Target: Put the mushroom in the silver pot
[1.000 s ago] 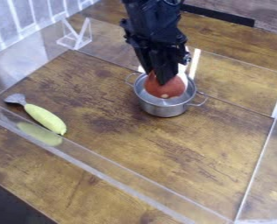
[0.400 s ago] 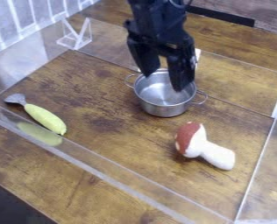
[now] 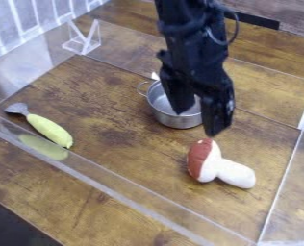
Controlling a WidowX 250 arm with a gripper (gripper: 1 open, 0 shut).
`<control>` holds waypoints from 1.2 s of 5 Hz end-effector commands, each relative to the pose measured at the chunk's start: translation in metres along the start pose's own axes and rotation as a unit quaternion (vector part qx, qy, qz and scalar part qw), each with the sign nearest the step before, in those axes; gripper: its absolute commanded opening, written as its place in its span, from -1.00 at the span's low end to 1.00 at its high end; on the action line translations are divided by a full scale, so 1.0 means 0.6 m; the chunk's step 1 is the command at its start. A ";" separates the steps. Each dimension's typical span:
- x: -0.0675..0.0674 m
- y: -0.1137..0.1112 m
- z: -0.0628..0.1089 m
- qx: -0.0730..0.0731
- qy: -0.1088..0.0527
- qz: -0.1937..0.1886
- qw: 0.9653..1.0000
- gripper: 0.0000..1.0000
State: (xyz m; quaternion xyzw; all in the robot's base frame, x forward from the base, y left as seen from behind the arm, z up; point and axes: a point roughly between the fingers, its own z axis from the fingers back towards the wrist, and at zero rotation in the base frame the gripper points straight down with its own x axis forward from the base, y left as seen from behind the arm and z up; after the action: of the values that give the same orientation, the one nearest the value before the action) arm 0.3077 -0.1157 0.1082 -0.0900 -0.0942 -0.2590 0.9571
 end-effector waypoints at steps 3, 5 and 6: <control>-0.012 -0.016 -0.117 -0.012 0.026 -0.003 1.000 -1.00; -0.003 -0.019 -0.114 -0.007 0.026 0.004 1.000 -1.00; 0.008 -0.018 -0.089 0.001 0.024 0.011 1.000 -1.00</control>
State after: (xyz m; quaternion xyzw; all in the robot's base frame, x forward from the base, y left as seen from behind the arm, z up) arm 0.3121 -0.1291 0.0401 -0.0819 -0.0436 -0.2362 0.9673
